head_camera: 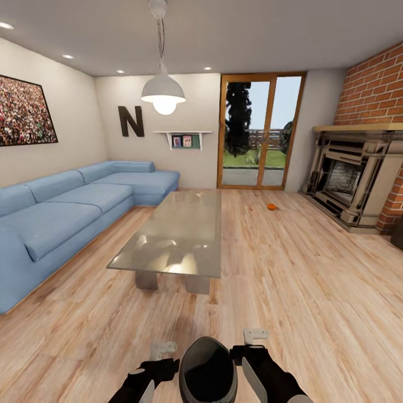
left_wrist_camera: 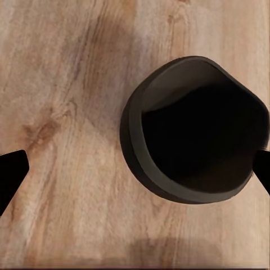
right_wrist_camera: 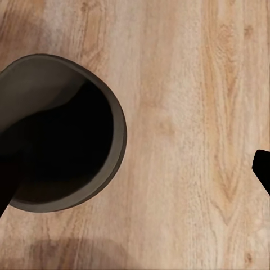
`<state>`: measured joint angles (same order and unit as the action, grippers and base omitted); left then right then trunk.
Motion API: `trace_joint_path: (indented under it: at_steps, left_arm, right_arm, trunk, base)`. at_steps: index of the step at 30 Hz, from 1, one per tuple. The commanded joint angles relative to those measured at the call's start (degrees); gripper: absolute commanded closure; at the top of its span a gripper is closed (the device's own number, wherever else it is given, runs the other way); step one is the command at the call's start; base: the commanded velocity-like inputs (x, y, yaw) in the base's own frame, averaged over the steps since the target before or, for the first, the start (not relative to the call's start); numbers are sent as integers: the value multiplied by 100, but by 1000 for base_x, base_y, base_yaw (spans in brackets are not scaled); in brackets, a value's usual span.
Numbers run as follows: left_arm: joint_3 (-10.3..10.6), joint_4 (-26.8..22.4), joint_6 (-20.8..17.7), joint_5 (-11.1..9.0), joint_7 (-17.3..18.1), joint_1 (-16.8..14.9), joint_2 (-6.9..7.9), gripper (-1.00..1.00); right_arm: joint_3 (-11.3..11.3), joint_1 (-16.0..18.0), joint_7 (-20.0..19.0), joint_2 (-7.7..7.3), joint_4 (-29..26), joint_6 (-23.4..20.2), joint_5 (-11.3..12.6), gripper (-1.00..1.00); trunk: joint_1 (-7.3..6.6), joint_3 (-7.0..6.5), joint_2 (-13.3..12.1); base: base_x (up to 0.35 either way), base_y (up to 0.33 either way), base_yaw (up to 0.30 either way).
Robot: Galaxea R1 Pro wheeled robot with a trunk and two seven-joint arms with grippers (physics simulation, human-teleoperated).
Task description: Place each of the two pumpkins and all three candles from the living room inside a cabinet in the living room (use any cabinet), then make sure every cabinet is closed, and position the cauldron so it is next to a table in the living room.
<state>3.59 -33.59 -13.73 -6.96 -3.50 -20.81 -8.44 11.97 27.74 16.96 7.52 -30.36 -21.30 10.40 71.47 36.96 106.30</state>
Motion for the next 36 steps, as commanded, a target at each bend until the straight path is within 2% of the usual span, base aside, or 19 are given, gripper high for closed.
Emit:
trace_joint_path:
  at_steps: [1,10,36]
  left_arm:
    - [31,-7,-27,-55,-37,-2,2,-100]
    - [38,-232,-24,-52,-36,-18,-7,-100]
    - [37,-337,-15,-42,-36,-19,-26,-100]
  right_arm:
    - [42,4,53,-5,-11,-24,62,-100]
    - [42,6,53,-5,-14,-5,76,-100]
    - [42,4,53,39,-5,63,77,-100]
  trunk:
    - [22,25,45]
    - [220,186,405]
    - [791,653,1448]
  base:
    - [0,0,0]
    - [0,0,0]
    - [0,0,0]
